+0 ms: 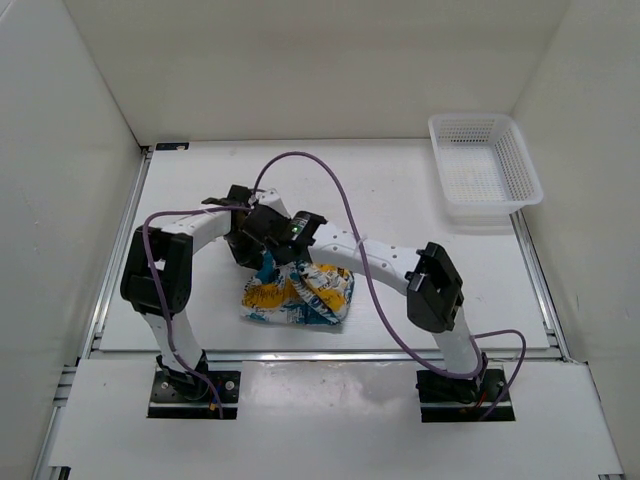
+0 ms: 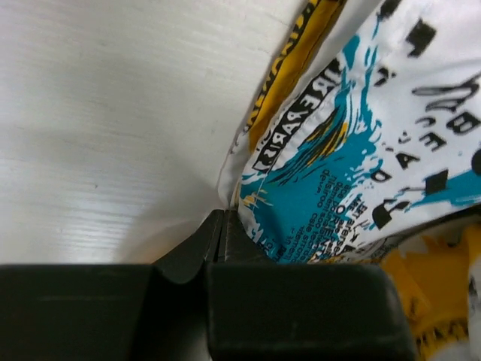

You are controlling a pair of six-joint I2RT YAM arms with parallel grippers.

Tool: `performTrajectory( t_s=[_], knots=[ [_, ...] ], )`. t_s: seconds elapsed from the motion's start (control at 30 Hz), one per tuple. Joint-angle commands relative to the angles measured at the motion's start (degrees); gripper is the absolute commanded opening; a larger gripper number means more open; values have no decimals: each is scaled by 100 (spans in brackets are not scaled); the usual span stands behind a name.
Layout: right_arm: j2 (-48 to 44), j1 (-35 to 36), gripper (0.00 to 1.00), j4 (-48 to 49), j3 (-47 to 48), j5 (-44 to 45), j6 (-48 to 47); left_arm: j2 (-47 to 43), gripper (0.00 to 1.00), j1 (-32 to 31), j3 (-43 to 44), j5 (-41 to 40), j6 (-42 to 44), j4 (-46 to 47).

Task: Fold and stack the shorts
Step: Fold the shorts

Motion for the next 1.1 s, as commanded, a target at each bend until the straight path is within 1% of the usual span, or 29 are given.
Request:
performTrajectory(
  t_s=[0.0, 0.03, 0.07, 0.1, 0.13, 0.17, 0.23, 0.27, 0.3, 0.33, 0.37, 0.4, 0.43, 0.47, 0.5, 0.53, 0.57, 0.6, 0.63, 0.67, 0.7, 0.73, 0.77, 0.8, 0.87, 0.97, 1.0, 1.07],
  knots=[
    [68, -53, 14, 789, 386, -293, -418, -624, 11, 183, 75, 99, 147, -186],
    [146, -53, 35, 791, 578, -451, -488, -677, 13, 245, 76, 99, 226, -256],
    [147, -53, 58, 844, 658, -505, -489, -678, 16, 315, 171, 99, 279, -449],
    [147, -53, 75, 844, 659, -505, -489, -756, 18, 490, 233, 38, 340, -564],
    [-44, -53, 78, 975, 659, -505, -550, -809, 21, 588, 382, 38, 471, -678],
    [-185, -53, 81, 1072, 363, -505, -550, -914, 24, 693, 453, -102, 525, -783],
    [-704, -105, 82, 1369, -77, -505, -550, -1098, 27, 1044, 628, -103, 709, -986],
    [-897, -105, 82, 1424, -558, -410, -411, -1100, 27, 1150, 690, -155, 762, -1039],
    [-1299, -166, 77, 1476, -815, -348, -340, -1178, 29, 1255, 760, -156, 823, -1092],
    [-1503, -237, 72, 1564, -1088, -347, -244, -1179, 29, 1335, 839, -156, 894, -1188],
    [-1723, -290, 66, 1565, -1656, -286, -17, -1248, 29, 1388, 988, -156, 1008, -1241],
    [-2125, -429, 58, 1565, -1949, -286, 125, -1249, 29, 1388, 1051, -208, 1061, -1241],
    [-2321, -518, 43, 1565, -2239, -286, 274, -1319, 27, 1267, 1051, -209, 1122, -1241],
    [-2679, -623, 37, 1565, -2825, -442, 580, -1372, 27, 1152, 1121, -148, 1306, -1241],
    [-2848, -929, 32, 1565, -3109, -644, 740, -1372, 27, 1012, 1174, -147, 1386, -1241],
    [-2989, -1106, 29, 1617, -3382, -863, 889, -1372, 27, 715, 1174, -69, 1448, -1241],
    [-3130, -1273, 29, 1670, -3637, -1074, 1021, -1372, 33, 564, 1174, -7, 1509, -1241],
    [-3366, -1588, 48, 1740, -4109, -1277, 1188, -1372, 45, 406, 1174, 55, 1579, -1189],
    [-3473, -1756, 61, 1836, -4323, -1514, 1190, -1372, 64, 256, 1174, 116, 1580, -1137],
    [-3604, -1923, 71, 2029, -4490, -2047, 1268, -1224, 95, -24, 1174, 117, 1632, -1084],
    [-3606, -2238, 85, 2118, -4727, -2313, 1269, -1144, 100, -157, 1174, 117, 1685, -1005],
    [-3606, -2372, 88, 2118, -4799, -2533, 1269, -1057, 100, -280, 1174, 117, 1685, -1004],
    [-3606, -2591, 88, 2188, -4799, -2692, 1330, -873, 100, -499, 1261, 117, 1685, -1004],
    [-3553, -2671, 90, 2189, -4878, -2937, 1330, -784, 100, -614, 1332, -110, 1685, -1004],
    [-3483, -2725, 90, 2241, -4878, -3001, 1330, -626, 100, -930, 1481, -313, 1685, -951],
    [-3369, -2725, 92, 2241, -4931, -3054, 1330, -204, 100, -1125, 1736, -665, 1685, -951],
    [-3307, -2725, 93, 2241, -4983, -3124, 1330, 49, 100, -1125, 1841, -735, 1685, -951],
    [-3245, -2777, 96, 2373, -5045, -3194, 1383, 244, 100, -1125, 1912, -885, 1685, -951]
  ],
)
